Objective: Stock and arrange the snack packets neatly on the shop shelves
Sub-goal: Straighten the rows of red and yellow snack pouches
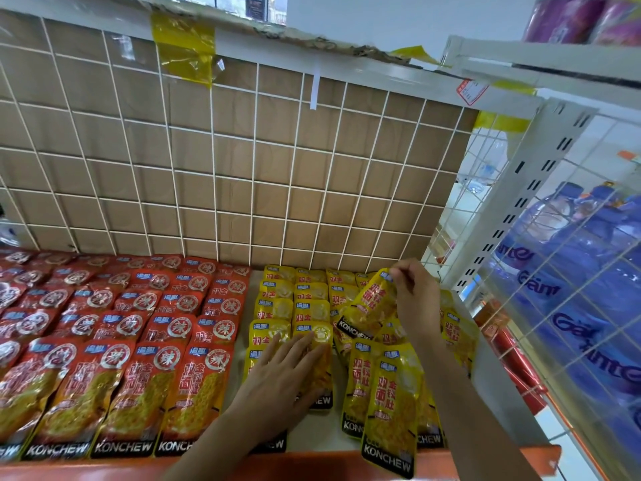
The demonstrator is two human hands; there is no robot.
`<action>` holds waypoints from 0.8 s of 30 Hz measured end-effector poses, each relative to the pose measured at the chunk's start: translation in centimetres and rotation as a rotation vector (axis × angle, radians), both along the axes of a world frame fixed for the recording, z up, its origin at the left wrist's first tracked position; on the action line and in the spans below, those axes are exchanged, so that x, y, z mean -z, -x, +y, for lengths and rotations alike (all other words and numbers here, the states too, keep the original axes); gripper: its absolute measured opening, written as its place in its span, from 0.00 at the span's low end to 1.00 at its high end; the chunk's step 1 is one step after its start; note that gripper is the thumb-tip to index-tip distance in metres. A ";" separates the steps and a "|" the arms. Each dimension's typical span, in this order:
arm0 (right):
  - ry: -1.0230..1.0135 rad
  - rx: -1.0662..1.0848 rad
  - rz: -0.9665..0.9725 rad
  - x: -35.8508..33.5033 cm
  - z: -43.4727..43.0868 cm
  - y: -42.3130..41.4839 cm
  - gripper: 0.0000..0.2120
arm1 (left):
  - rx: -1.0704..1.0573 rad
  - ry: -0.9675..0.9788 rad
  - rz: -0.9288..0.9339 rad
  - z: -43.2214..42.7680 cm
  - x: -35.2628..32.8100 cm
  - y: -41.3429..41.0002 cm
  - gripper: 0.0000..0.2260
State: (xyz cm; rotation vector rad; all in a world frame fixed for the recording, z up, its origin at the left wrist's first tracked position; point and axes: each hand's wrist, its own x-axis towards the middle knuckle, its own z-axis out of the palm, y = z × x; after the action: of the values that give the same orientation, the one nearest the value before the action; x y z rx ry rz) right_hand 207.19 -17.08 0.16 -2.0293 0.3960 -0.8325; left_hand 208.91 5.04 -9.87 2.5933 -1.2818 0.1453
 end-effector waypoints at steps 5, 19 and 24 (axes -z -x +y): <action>0.056 -0.037 -0.061 -0.4 0.8 0.4 0.13 | -0.032 0.185 0.053 0.5 -1.0 0.2 0.22; 0.216 -0.356 0.376 1.7 6.1 1.1 0.04 | -0.035 0.518 0.087 2.8 -2.6 1.6 0.19; 0.261 -0.360 0.468 4.1 7.3 0.9 0.07 | 0.064 0.305 0.065 3.0 -0.8 2.1 0.21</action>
State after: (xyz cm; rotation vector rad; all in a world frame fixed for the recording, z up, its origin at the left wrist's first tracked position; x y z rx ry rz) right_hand 206.30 -9.82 -3.93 -2.4441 0.1690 -0.1887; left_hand 206.79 7.99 -9.11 2.2789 -1.2130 0.2247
